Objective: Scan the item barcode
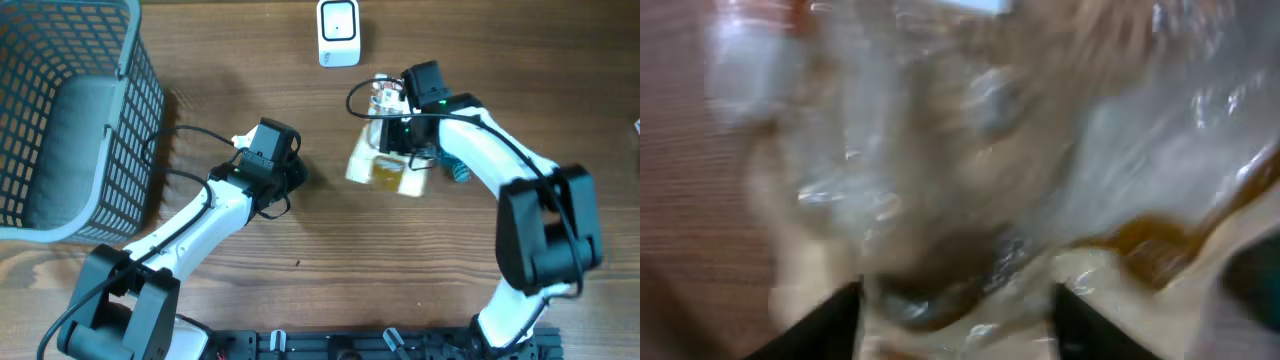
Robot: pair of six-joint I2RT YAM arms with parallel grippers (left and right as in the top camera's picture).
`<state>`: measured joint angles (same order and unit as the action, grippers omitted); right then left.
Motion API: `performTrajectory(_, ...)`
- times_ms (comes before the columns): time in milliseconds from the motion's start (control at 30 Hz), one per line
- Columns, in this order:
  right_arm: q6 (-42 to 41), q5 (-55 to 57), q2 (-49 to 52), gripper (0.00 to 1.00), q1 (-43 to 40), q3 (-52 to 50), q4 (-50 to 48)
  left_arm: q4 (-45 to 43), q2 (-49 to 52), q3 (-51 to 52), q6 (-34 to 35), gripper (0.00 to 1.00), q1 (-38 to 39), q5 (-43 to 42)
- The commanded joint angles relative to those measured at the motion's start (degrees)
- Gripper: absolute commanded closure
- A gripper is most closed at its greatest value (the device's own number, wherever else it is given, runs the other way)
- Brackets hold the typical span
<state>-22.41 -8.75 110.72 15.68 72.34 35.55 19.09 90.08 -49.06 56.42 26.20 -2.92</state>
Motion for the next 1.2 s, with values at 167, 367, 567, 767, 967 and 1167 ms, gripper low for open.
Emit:
performTrajectory(167, 5.5, -13.6, 7.0, 0.53, 8.2, -0.9, 2.7, -0.7, -0.4, -0.7, -0.7, 0.67, -0.2, -0.4)
performTrajectory(367, 5.9, -17.0, 3.6, 0.31, 8.5, 3.9, 7.2, -0.8, -0.4, -0.7, -0.7, 0.56, -0.2, -1.1)
performTrajectory(567, 11.9, -17.5, 0.5, 0.00, 2.2, 3.9, 12.8, -3.5, 1.7, -0.7, -0.7, 0.37, -0.2, -1.6)
performTrajectory(767, 15.3, -25.2, 0.5, 0.00, -0.7, 3.8, 13.8, -12.4, 8.3, -0.7, -0.7, 0.34, 0.0, -15.0)
performTrajectory(967, 14.7, -31.3, 0.5, 0.00, -0.2, 3.7, 13.4, -16.5, 12.9, -0.7, -0.5, 0.24, 2.9, -13.4)
performTrajectory(1167, 14.8, -32.3, -0.5, 0.00, -3.6, 6.6, 13.8, -18.8, 14.4, -0.7, -0.7, 0.63, 3.2, -15.0)
